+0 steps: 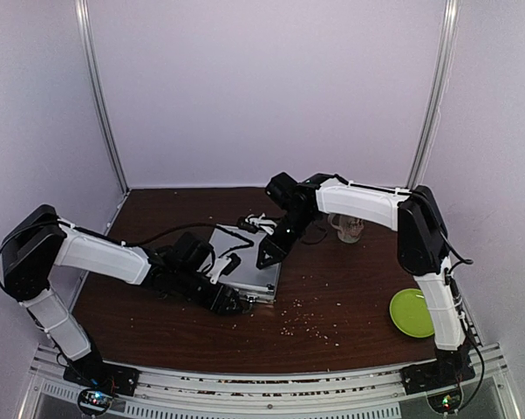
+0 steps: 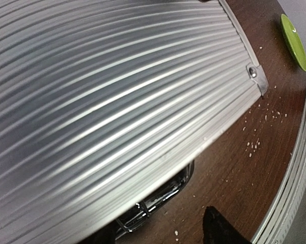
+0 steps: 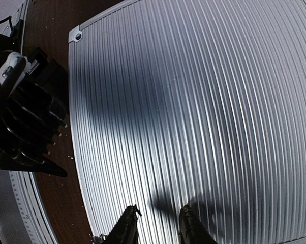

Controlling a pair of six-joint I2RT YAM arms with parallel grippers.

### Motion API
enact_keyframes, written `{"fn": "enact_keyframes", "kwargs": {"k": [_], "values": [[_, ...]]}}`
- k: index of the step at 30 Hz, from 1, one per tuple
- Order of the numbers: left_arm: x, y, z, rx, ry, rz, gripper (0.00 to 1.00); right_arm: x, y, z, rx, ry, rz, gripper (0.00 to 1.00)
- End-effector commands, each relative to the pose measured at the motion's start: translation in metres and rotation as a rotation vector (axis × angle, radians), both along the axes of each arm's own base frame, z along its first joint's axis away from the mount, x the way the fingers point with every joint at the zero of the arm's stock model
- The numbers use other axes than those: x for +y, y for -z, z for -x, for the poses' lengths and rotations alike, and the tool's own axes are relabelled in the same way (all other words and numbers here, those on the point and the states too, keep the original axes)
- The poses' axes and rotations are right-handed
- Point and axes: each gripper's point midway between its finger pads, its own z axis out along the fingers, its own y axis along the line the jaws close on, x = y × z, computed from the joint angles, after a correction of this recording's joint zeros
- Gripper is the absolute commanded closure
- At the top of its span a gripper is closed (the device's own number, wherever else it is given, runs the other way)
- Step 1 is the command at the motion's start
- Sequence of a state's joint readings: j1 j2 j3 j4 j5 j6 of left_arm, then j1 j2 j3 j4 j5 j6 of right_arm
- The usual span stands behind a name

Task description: Pack up texas hold em set

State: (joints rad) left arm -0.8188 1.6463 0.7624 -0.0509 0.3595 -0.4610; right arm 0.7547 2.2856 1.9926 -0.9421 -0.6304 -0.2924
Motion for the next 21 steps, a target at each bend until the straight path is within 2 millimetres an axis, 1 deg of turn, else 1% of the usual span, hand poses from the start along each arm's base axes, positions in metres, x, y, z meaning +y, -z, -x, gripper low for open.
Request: {"fn": "enact_keyframes", "kwargs": {"k": [1,6,11,16,18,21], "values": [[-0.019,-0.010,-0.015,-0.037,0.039,0.060,0.40,-0.016,0.045,0.012,0.076,-0.002,0.125,0.71],[-0.022,-0.024,-0.013,-0.036,0.058,0.083,0.43,-0.016,0.046,0.012,0.078,-0.002,0.125,0.71],[-0.025,-0.054,-0.013,-0.071,0.067,0.121,0.45,-0.015,0.045,0.011,0.076,0.000,0.122,0.71],[-0.029,-0.080,-0.020,-0.124,0.054,0.164,0.45,-0.015,0.049,0.012,0.082,0.000,0.128,0.71],[-0.030,-0.085,-0.022,-0.132,0.050,0.173,0.45,-0.016,0.050,0.012,0.084,0.000,0.130,0.71],[-0.030,-0.085,-0.024,-0.132,0.041,0.163,0.44,-0.016,0.050,0.012,0.083,-0.002,0.131,0.71]]}}
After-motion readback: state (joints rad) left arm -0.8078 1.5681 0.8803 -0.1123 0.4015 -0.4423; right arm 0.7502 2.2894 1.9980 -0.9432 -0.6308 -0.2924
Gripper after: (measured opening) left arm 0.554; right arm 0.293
